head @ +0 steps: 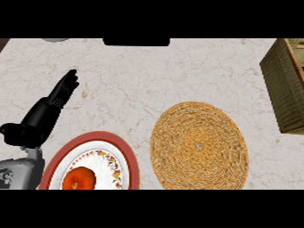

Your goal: Pick the eggplant from the placemat and place it in the basket

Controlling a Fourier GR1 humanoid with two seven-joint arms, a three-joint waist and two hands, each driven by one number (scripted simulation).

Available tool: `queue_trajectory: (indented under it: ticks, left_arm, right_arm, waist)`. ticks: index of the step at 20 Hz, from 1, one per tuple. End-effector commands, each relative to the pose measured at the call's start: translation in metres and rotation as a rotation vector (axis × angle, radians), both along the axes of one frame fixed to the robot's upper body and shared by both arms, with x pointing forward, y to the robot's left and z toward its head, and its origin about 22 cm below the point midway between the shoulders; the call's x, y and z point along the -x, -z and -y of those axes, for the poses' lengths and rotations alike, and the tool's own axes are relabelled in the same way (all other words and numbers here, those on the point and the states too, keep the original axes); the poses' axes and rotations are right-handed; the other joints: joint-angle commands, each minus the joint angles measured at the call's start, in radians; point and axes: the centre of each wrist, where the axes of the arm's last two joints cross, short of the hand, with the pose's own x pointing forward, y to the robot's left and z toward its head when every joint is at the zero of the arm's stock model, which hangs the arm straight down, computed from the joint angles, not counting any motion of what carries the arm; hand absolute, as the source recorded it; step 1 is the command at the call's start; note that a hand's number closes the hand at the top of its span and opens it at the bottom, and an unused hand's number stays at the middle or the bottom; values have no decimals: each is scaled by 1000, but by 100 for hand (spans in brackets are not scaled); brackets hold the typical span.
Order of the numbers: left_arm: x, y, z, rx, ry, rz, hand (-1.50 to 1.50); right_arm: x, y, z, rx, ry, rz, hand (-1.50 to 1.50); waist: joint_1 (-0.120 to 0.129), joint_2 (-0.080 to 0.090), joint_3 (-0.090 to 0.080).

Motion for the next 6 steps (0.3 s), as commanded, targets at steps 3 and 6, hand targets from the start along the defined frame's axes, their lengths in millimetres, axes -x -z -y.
queue_trajectory:
  ticks: [3, 6]
  left_arm:
    - [-5, -1, 1, 5, 17, 1, 0]
    - [5, -3, -4, -6, 13, 5, 0]
  right_arm:
    - [9, -35, 16, -205, 23, 33, -150]
    - [41, -28, 54, -269, 28, -23, -150]
  waist:
    - [3, 3, 0]
    - [4, 3, 1]
